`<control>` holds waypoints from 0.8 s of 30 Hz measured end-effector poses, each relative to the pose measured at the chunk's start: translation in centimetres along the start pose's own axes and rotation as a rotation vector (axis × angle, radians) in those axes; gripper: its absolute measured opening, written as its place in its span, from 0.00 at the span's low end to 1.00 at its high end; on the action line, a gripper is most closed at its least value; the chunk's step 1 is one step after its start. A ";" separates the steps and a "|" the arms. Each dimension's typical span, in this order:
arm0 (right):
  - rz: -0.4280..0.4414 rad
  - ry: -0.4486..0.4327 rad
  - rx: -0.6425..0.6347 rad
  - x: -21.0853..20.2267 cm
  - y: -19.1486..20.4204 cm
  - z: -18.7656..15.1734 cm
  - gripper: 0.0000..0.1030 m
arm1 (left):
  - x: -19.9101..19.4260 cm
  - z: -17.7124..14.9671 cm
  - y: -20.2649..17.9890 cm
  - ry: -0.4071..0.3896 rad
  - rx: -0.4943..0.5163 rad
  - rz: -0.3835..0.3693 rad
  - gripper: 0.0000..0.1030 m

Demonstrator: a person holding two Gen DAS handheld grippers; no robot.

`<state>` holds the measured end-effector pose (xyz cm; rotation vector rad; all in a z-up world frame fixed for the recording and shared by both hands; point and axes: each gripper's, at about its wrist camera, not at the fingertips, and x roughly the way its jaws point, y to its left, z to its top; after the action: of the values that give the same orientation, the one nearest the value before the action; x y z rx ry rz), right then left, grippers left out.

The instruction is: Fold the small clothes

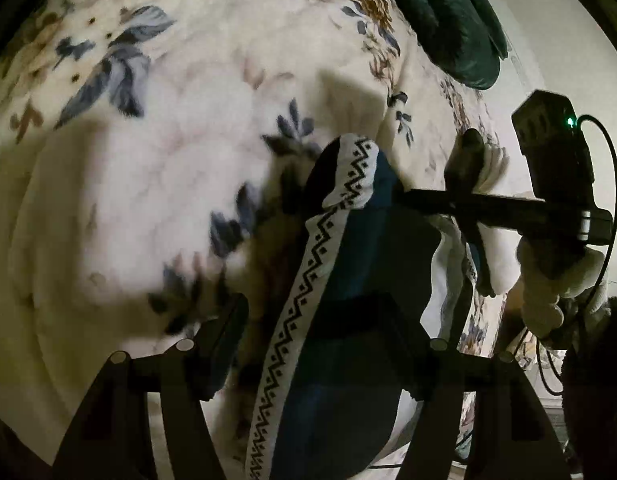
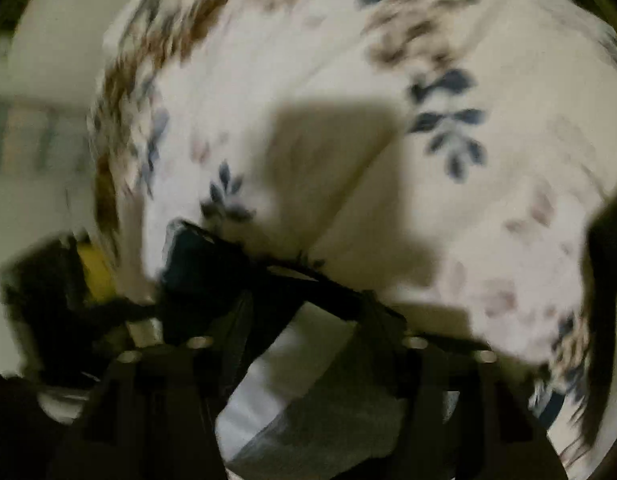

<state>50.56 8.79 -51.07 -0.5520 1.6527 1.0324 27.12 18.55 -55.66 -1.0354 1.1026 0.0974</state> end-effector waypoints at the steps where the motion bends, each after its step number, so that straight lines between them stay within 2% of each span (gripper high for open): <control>1: -0.016 -0.011 -0.011 0.1 0.4 0.2 0.00 | 0.0 0.1 0.0 -0.002 0.003 -0.003 0.61; 2: -0.055 -0.062 0.024 -0.5 0.2 0.5 0.00 | 0.0 0.3 0.0 -0.005 0.006 -0.002 0.61; 3: -0.049 -0.125 0.089 -1.5 -0.6 0.7 0.00 | 0.1 0.4 0.1 -0.005 0.009 -0.005 0.61; 5: -0.051 -0.188 0.190 -2.8 -2.1 1.2 0.00 | 0.3 0.5 0.2 0.003 0.013 -0.003 0.61; 6: -0.030 -0.197 0.212 -3.2 -2.6 1.5 0.00 | 0.3 0.5 0.2 0.005 0.010 -0.005 0.61; 7: 0.038 -0.199 0.240 -3.6 -3.0 1.7 0.01 | 0.2 0.5 0.2 0.004 0.009 -0.009 0.61; 8: 0.100 -0.182 0.253 -3.8 -3.0 1.9 0.08 | 0.2 0.4 0.3 0.004 0.010 -0.008 0.61; 9: 0.134 -0.157 0.237 -3.8 -2.3 2.3 0.27 | 0.2 0.4 0.2 0.003 0.013 -0.006 0.61; 11: 0.155 -0.109 0.168 -3.2 -0.3 2.9 0.54 | 0.4 0.3 0.2 0.007 0.010 -0.010 0.61; 12: 0.165 -0.068 0.130 -2.5 0.9 3.2 0.55 | 0.5 0.3 0.1 0.010 0.009 -0.010 0.61; 15: 0.162 0.043 0.047 0.3 3.6 3.7 0.52 | 0.7 0.2 -0.1 0.015 0.019 -0.008 0.61; 16: 0.156 0.068 0.012 1.0 4.2 3.9 0.42 | 0.7 0.1 -0.3 0.017 0.025 -0.006 0.61; 17: 0.131 0.075 -0.023 1.6 5.0 4.1 0.05 | 0.8 0.1 -0.3 0.019 0.029 -0.006 0.61; 18: 0.112 0.065 -0.015 2.1 5.0 4.3 0.06 | 0.9 0.1 -0.4 0.021 0.034 -0.005 0.61; 21: 0.100 -0.013 0.150 1.9 2.8 4.7 0.05 | 1.3 -0.2 -0.6 0.031 0.042 -0.007 0.61; 22: 0.093 -0.021 0.185 2.0 2.0 4.7 0.05 | 1.4 -0.3 -0.6 0.033 0.041 -0.004 0.61; 24: 0.145 0.005 0.227 2.8 1.3 4.3 0.06 | 1.4 -0.4 -0.6 0.041 0.034 -0.004 0.61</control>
<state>50.92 13.42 -53.47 -0.2892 1.8065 0.9308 27.84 17.32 -56.43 -1.0127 1.1358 0.0544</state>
